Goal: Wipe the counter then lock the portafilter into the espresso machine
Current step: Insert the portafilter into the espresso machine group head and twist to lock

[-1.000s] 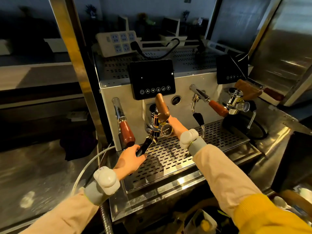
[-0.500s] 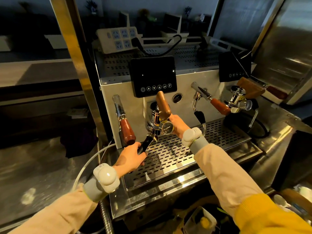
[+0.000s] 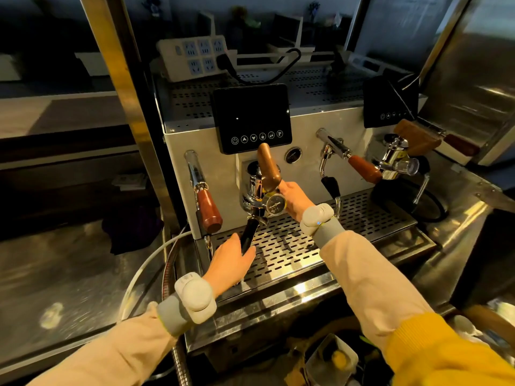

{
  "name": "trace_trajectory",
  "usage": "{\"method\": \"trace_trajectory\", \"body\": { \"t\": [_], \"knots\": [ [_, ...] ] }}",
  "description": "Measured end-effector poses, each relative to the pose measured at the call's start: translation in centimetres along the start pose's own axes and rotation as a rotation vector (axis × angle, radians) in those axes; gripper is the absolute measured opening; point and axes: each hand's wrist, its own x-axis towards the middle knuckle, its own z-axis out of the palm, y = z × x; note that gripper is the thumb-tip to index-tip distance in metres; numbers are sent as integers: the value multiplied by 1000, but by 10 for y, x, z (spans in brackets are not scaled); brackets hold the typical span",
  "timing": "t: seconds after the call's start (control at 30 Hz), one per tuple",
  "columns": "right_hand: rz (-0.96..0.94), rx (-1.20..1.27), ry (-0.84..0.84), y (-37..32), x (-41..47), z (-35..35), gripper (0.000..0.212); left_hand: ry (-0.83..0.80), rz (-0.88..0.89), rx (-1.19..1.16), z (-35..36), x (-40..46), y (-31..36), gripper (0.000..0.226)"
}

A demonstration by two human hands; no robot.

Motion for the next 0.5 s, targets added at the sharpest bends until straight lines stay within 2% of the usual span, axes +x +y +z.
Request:
{"method": "trace_trajectory", "body": {
  "t": [0.2,0.5],
  "knots": [
    [8,27,28,2,3,2,36,-7,-1,16,7,1,2,28],
    [15,43,25,1,1,2,35,-138,-22,-117,22,2,14,33]
  ]
}}
